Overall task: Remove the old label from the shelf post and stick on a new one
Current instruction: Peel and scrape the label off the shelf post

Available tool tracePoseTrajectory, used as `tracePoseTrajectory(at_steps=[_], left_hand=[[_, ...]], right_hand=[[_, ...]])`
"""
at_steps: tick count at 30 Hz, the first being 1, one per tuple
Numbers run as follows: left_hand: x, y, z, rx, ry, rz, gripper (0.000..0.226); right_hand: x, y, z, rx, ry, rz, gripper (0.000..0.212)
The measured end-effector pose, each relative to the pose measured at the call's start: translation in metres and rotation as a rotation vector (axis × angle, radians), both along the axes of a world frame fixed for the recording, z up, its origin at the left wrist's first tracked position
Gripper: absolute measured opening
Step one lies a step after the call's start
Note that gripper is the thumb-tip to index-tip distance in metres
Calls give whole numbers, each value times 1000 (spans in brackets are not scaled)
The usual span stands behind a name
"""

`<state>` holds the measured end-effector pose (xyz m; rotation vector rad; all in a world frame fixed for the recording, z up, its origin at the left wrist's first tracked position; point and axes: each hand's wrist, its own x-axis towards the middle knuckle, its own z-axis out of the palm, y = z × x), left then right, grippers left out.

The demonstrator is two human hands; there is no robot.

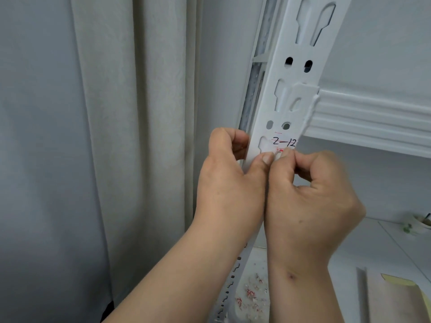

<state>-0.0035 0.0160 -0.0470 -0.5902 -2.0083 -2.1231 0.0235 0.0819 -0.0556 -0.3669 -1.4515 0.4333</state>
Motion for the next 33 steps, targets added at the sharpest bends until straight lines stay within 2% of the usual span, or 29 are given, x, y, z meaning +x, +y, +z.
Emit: tracePoseTrajectory(at_steps=[9,15,21,33], left_hand=[[2,-1,3,-30,-3,29,27],[5,1,1,2,18,60,26],[3,-1,1,67,16,30,24],[-9,1,-6,147,28,-52,25]], right_hand=[[6,0,4,-76,-75,140,14],[5,6,4,-29,-60,141,18],[0,5,-2,18,14,89,14],[0,6,-2,95,-22,52,16]])
